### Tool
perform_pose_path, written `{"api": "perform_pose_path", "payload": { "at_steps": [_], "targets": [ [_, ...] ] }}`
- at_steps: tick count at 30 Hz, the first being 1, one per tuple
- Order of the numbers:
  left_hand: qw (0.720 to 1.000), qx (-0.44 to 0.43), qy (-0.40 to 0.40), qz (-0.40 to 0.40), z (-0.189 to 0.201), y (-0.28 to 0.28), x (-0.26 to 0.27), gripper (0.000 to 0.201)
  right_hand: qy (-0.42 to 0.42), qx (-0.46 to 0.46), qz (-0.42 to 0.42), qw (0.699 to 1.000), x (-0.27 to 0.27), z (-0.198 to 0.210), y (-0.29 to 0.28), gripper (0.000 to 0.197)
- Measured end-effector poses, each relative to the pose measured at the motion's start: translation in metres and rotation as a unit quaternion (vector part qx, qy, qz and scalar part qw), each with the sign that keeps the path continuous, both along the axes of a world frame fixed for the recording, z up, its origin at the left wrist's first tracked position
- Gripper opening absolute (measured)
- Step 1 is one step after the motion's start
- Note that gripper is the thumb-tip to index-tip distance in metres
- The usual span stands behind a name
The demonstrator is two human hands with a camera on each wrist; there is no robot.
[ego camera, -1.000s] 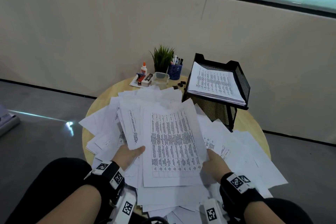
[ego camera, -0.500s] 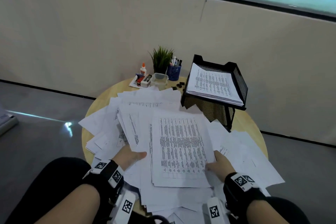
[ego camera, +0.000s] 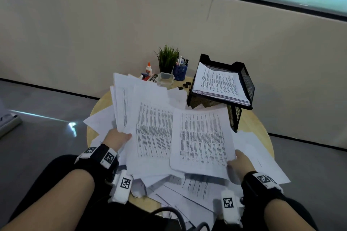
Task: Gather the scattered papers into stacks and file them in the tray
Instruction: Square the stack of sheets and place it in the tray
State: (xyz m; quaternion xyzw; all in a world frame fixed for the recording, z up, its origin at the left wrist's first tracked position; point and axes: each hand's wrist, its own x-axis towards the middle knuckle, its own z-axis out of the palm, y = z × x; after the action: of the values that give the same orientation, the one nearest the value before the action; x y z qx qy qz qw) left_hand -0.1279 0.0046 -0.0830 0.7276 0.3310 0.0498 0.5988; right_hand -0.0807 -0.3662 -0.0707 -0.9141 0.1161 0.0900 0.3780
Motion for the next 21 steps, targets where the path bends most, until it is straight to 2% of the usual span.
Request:
{"api": "perform_pose_path", "payload": {
  "at_steps": [4,6,10,12,15,21],
  "targets": [
    [0.998,0.029,-0.021,0.041,0.016,0.019,0.002,0.034,0.015,0.1,-0.028,0.995,-0.006,0.011,-0.011,0.015],
    [0.997,0.03,-0.022,0.061,0.021,0.026,0.0,0.035,0.053,0.203,-0.042,0.977,-0.009,0.02,-0.013,0.016],
    [0.997,0.02,-0.018,0.074,0.019,0.028,-0.001,0.039,0.102,0.31,-0.009,0.945,-0.01,0.037,-0.016,0.012],
    [0.998,0.006,-0.021,0.059,0.014,0.023,0.0,0.034,0.119,0.367,0.011,0.923,-0.009,0.046,-0.017,0.021],
    [0.999,-0.019,-0.025,0.026,0.011,0.011,0.001,0.02,0.135,0.4,0.043,0.905,-0.005,0.065,-0.019,0.028],
    [0.999,-0.016,-0.043,-0.013,0.0,-0.01,0.004,0.023,0.109,0.425,0.051,0.897,0.014,0.107,-0.023,0.035]
  ]
}}
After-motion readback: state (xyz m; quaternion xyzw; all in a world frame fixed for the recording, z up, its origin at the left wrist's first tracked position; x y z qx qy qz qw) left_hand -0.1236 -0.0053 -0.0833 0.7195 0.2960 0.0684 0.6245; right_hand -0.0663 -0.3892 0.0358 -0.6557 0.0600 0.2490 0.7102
